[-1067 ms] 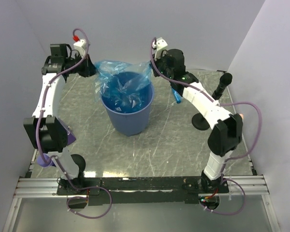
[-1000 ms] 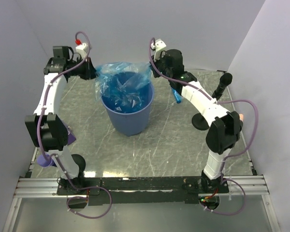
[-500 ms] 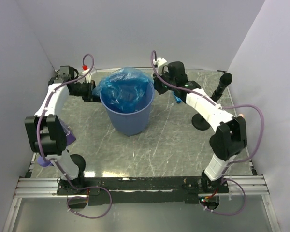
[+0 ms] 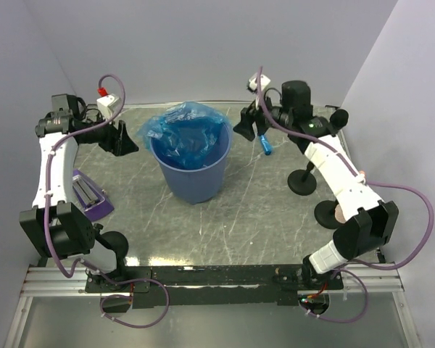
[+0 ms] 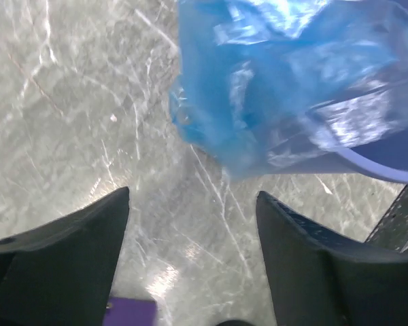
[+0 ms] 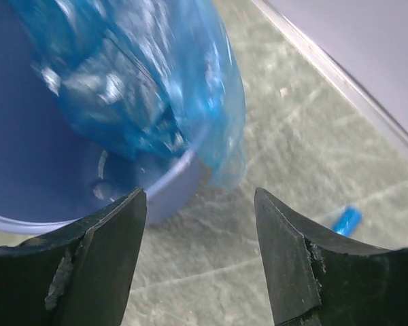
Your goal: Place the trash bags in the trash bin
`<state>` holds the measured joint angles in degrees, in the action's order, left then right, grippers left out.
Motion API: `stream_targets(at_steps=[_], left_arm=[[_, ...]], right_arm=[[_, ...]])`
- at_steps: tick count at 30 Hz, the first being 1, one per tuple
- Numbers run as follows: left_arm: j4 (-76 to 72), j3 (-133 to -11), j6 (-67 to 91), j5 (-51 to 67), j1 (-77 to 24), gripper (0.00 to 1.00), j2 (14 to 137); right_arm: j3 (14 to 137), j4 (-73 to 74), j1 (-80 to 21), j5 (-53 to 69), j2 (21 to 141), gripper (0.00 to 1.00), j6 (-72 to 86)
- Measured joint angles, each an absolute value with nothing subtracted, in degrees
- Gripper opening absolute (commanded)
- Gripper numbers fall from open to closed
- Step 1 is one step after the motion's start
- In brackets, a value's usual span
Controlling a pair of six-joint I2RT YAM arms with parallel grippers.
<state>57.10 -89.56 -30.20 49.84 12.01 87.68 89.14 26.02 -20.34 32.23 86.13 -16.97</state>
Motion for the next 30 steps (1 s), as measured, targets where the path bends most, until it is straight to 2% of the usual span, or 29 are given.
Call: stream_targets(at_steps=[3,9,19,22,27,29,30], left_arm=[[57.8,-90.3,-33.6,51.1,12.2,0.81,87.7],[50.2,-90.2,-32.9,52.7,10.5,0.81,87.7],[43.2,-86.0,-34.0,52.0,5.5,0.75,87.6],[42.0,-83.8,-34.4,51.2,4.9,0.69,87.5],[40.8,-83.3,-35.2,51.1,4.5,0.58,87.4],[40.4,-83.3,-35.3,51.1,4.4,0.55,87.2],[40.2,-83.3,-35.4,51.1,4.4,0.54,87.2]], right_arm=[[94.2,26.5,-19.7,36.3,88.4,0.73,-15.7],[109.3,20.6,-20.0,43.1,101.6,0.78,-7.6],[120.0,18.3,-21.4,48.1,118.7,0.82,2.8],[121.5,18.2,-22.3,49.7,120.0,0.77,4.2],[122.7,17.0,-23.6,51.3,120.1,0.61,5.0],[123.0,17.1,-23.9,51.9,120.1,0.60,4.9],[123.1,17.1,-24.1,52.1,120.1,0.63,4.9]])
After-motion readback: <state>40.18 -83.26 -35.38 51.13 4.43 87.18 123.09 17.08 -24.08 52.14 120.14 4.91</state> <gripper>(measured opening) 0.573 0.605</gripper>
